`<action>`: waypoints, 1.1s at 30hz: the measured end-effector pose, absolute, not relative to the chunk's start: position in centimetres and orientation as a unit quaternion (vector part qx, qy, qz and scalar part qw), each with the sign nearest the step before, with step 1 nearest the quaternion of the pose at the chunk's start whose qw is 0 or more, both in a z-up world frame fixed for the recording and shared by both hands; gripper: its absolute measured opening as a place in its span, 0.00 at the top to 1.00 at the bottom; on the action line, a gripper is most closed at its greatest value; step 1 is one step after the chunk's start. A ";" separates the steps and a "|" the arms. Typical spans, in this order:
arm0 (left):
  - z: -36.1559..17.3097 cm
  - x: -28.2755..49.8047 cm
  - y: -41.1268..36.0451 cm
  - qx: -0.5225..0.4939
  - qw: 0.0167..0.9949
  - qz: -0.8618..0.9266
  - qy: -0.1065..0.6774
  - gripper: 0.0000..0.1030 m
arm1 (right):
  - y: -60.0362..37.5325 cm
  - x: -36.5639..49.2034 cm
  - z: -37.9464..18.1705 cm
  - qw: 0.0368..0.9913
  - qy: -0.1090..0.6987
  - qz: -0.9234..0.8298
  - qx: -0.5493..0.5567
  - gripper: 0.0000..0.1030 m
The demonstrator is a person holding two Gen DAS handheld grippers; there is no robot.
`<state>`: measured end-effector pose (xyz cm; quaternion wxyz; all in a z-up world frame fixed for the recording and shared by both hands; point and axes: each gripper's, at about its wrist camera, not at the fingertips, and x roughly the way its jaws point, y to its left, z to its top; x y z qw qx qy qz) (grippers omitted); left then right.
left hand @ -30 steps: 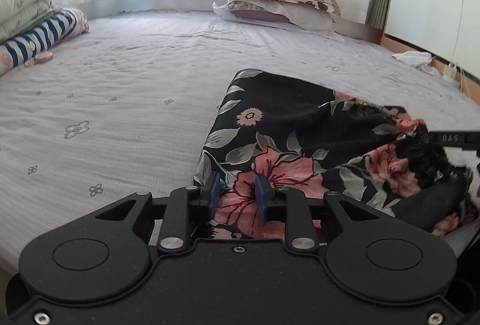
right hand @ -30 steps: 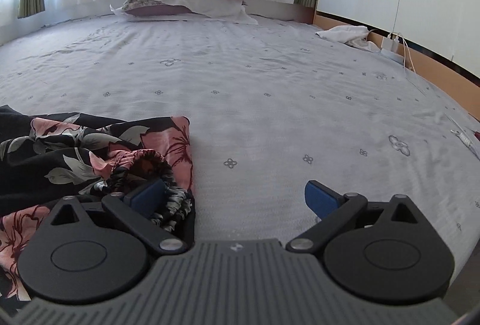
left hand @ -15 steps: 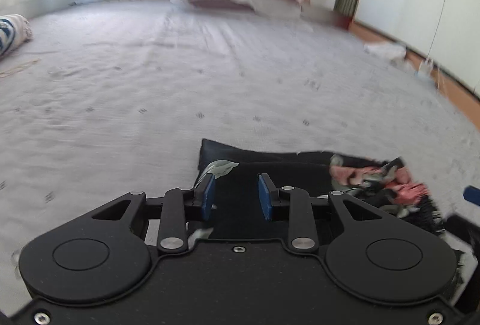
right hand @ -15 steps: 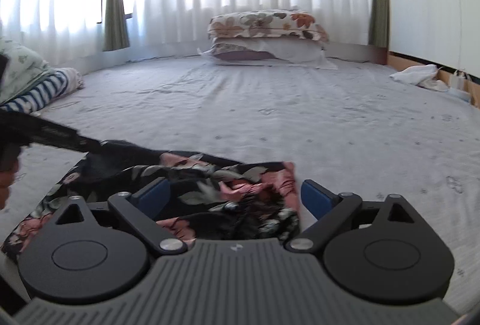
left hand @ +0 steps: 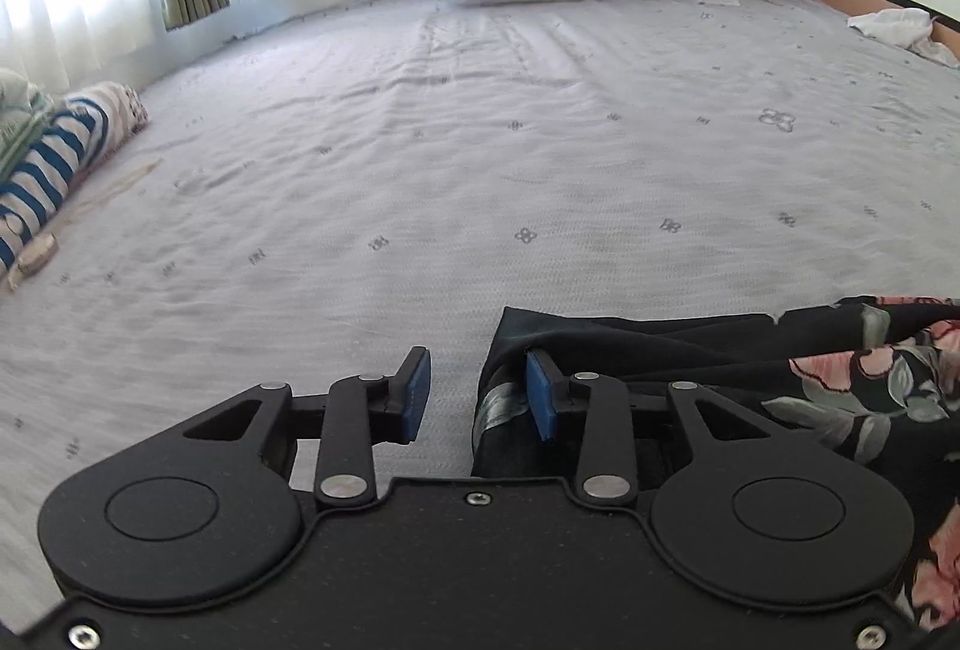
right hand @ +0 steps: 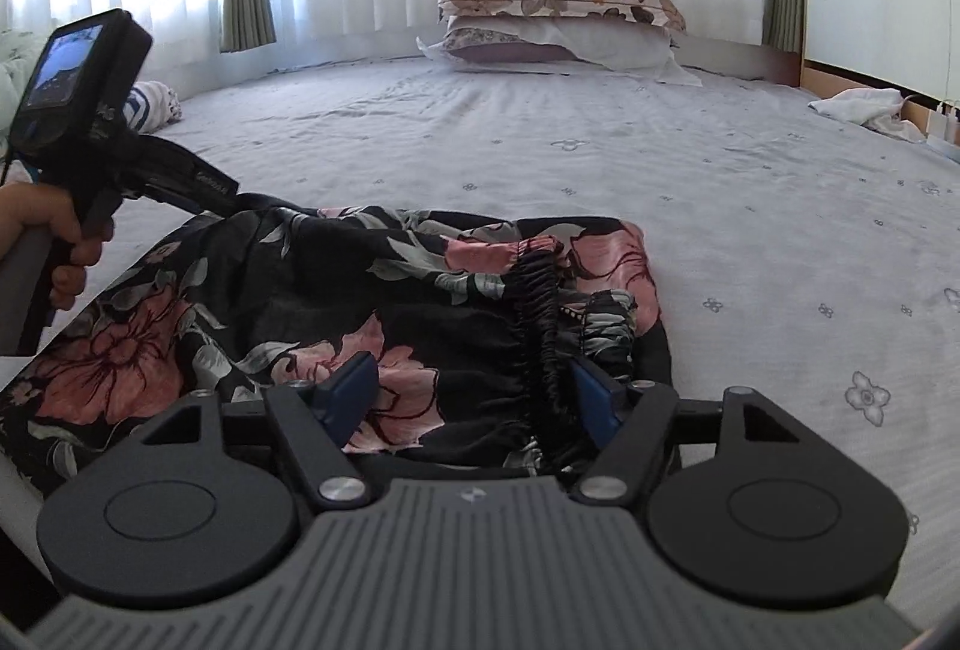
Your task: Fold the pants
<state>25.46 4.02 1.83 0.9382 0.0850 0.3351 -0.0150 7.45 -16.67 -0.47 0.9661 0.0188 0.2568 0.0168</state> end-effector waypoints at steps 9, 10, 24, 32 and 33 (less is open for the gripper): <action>4.2 16.3 5.6 0.029 0.949 -0.041 0.313 0.64 | -16.7 5.9 0.0 0.972 0.233 0.014 0.015 0.08; 4.1 15.1 6.0 0.021 0.948 -0.046 0.315 0.64 | -16.6 5.4 0.4 0.974 0.226 0.016 0.013 0.05; 1.7 2.8 5.6 -0.016 0.951 -0.050 0.305 0.64 | -12.3 1.4 0.8 0.980 0.181 0.082 0.014 0.43; 0.5 3.9 5.1 -0.003 0.946 -0.019 0.324 0.65 | -12.5 2.0 -1.9 0.974 0.226 0.022 -0.012 0.47; 0.5 3.9 5.2 -0.007 0.946 -0.019 0.325 0.65 | -12.9 1.8 -1.9 0.974 0.225 0.014 -0.012 0.47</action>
